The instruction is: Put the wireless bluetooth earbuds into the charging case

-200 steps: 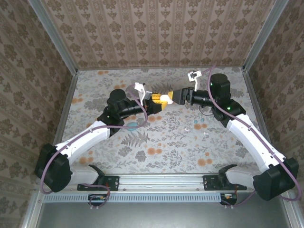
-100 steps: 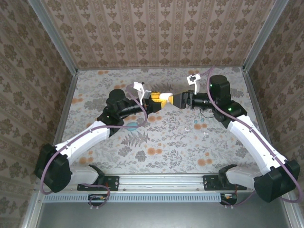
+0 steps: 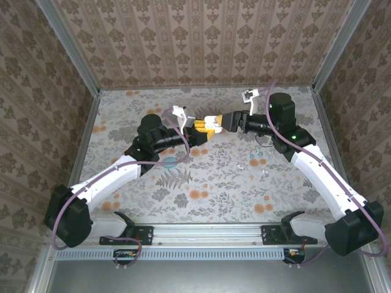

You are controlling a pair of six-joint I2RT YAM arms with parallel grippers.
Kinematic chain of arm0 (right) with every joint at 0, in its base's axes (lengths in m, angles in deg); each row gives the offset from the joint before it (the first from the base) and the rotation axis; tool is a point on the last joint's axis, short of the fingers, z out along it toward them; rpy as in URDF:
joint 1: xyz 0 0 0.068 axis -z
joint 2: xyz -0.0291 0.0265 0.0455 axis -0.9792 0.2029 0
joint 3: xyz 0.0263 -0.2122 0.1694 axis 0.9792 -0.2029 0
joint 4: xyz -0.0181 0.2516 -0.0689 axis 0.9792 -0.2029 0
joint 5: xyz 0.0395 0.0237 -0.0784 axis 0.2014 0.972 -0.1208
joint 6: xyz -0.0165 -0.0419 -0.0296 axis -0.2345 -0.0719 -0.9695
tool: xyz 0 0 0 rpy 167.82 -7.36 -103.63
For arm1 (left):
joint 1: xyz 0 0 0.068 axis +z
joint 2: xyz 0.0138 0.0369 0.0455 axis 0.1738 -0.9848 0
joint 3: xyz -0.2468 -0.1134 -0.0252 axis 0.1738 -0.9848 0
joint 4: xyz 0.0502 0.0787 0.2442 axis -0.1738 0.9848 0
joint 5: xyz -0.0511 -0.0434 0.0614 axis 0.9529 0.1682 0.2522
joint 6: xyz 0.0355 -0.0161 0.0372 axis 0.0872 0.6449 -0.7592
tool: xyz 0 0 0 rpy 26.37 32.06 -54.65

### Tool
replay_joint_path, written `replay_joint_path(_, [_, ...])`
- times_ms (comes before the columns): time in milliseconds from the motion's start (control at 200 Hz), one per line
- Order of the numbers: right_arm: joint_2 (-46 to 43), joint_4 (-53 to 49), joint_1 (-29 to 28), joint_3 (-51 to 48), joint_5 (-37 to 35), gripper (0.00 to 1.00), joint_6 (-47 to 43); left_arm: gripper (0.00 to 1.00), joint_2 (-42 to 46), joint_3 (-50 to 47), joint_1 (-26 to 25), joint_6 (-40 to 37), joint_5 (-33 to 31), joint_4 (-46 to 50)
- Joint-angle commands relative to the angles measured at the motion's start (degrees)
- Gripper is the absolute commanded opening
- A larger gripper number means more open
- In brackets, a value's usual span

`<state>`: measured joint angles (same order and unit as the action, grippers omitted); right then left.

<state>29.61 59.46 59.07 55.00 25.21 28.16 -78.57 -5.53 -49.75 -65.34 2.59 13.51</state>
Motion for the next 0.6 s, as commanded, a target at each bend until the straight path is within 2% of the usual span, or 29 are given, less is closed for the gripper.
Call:
replay_joint_path(0, [0.61,0.64,0.37,1.66,-2.80,0.73,1.08,0.19,1.82,1.49,-0.42,-1.49,1.16,-2.35])
replay_joint_path(160, [-3.49,0.60,2.23,1.03,-2.15,0.77,1.92,0.20,2.50,-0.20,-0.32,-3.06,-3.73,-0.90])
replay_joint_path(260, [-7.98,-4.92,5.33,-0.58,-6.67,0.78,-0.29,0.20,3.04,-1.80,-0.22,-4.01,-8.91,-0.61])
replay_joint_path(335, [-10.63,-12.93,9.02,-2.82,-14.49,0.76,-2.31,0.20,3.53,-3.01,-0.20,-4.04,-11.08,-1.61])
replay_joint_path(430, [-11.16,-22.37,15.63,-7.37,-22.34,0.68,-2.20,0.20,4.23,-4.40,-0.24,-3.78,-12.78,-2.81])
replay_joint_path(495, [-9.34,-27.53,20.12,-10.89,-23.30,0.65,-2.71,0.20,4.71,-5.03,-0.22,-3.60,-13.67,-3.38])
replay_joint_path(595, [-4.93,-28.39,24.27,-15.65,-21.38,0.64,-4.57,0.20,5.07,-5.61,-0.18,-3.15,-14.52,-3.79])
